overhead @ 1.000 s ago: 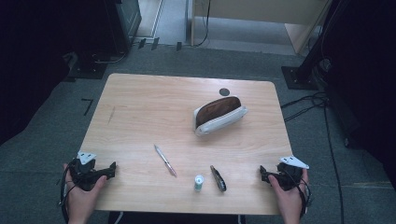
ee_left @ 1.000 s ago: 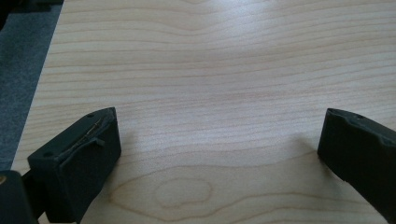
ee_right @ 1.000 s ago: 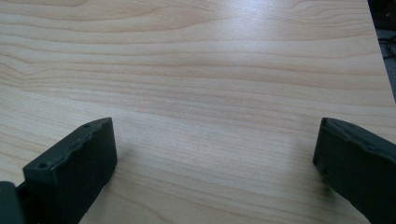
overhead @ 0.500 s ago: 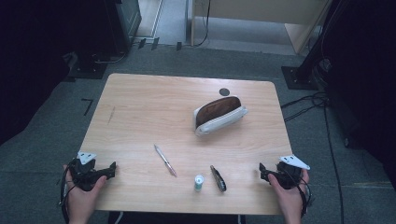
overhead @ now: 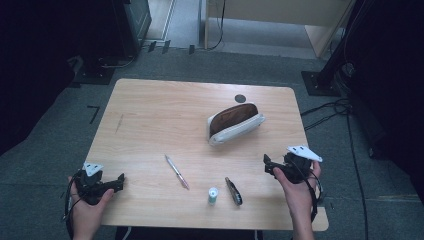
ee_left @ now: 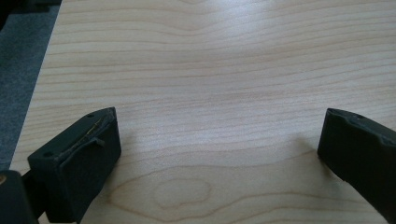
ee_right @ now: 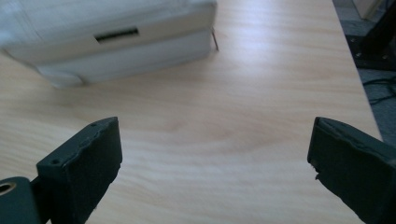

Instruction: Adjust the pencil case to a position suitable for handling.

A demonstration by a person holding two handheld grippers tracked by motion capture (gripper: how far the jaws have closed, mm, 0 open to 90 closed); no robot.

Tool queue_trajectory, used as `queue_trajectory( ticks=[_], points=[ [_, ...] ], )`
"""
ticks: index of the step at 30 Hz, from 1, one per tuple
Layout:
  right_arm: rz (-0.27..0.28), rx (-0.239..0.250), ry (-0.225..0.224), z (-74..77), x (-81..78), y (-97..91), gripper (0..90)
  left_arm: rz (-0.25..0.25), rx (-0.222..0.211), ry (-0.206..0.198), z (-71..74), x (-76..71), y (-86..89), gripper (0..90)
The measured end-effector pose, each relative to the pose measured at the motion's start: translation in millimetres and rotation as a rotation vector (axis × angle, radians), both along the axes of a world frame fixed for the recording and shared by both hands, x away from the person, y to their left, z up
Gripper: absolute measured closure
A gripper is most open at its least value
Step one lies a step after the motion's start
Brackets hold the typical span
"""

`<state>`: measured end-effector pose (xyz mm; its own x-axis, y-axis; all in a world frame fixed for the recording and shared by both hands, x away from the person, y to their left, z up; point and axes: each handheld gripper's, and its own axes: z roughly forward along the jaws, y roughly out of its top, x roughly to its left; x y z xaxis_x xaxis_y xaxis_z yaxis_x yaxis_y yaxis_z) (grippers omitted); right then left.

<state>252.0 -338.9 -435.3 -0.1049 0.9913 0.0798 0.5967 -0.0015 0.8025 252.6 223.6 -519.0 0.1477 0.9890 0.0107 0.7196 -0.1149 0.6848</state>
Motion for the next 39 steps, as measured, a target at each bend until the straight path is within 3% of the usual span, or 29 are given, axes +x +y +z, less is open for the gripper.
queue_trajectory(
  ticks=[8,9,15,24,28,33,39],
  points=[
    [0.03,0.003,-0.004,20.0,26.8,27.7,1.9,-0.001,0.0,0.0,0.0,0.0,-0.2,0.0],
    [0.036,0.014,0.0,23.2,36.5,34.8,1.9,-0.004,-0.001,-0.001,-0.1,0.0,-0.3,0.0],
    [0.041,0.056,0.012,28.2,60.7,47.7,1.9,-0.005,0.0,0.0,-0.1,0.0,-0.3,0.0],
    [0.039,0.072,0.057,28.1,89.2,60.3,2.0,-0.005,0.0,0.0,-0.1,0.0,-0.2,0.0],
    [0.02,0.093,0.077,23.9,101.0,65.1,0.0,-0.005,0.0,0.0,-0.1,0.0,-0.2,0.0],
    [-0.094,0.137,0.111,19.3,115.8,65.6,0.0,-0.005,0.0,-0.001,-0.2,0.0,-0.3,0.0],
    [-0.114,0.141,0.134,14.2,124.6,68.6,0.0,-0.005,0.0,-0.001,-0.1,0.0,-0.3,0.0]
  ],
)
